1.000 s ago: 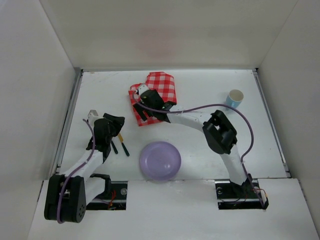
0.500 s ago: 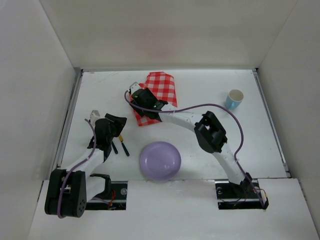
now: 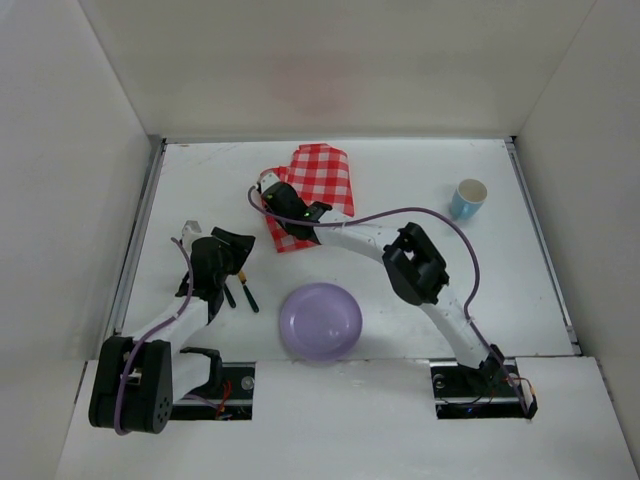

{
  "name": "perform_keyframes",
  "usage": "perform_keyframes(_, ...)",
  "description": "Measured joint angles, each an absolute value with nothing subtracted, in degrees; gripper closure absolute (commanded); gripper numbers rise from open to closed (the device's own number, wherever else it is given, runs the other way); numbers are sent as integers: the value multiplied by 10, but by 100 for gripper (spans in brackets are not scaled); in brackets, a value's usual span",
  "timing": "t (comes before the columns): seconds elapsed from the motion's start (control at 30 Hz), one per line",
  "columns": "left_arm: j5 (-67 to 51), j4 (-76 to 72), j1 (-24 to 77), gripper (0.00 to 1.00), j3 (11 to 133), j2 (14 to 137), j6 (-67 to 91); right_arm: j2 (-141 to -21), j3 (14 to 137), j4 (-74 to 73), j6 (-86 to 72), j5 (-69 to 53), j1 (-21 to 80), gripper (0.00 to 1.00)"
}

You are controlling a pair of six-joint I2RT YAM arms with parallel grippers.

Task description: Set the dinner table for one person

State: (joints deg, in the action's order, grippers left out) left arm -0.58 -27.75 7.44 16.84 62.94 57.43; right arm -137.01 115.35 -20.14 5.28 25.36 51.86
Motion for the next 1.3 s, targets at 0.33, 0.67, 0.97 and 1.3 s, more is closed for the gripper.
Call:
perform_keyframes(0.33, 8, -280, 124, 54, 181, 691, 574, -1249, 1029, -122, -41, 295, 509, 83)
perform_keyframes(0.67, 54, -272, 215, 56, 251, 817, 562, -898, 684, 92, -298, 378, 392, 82)
perform_keyframes(0.97, 86, -266, 226, 70, 271, 842, 560, -865, 444, 125, -535, 396, 327, 76)
perform_keyframes(1.3, 102, -263, 227, 83, 274, 849, 560, -828, 373, 93, -633, 388, 304, 62)
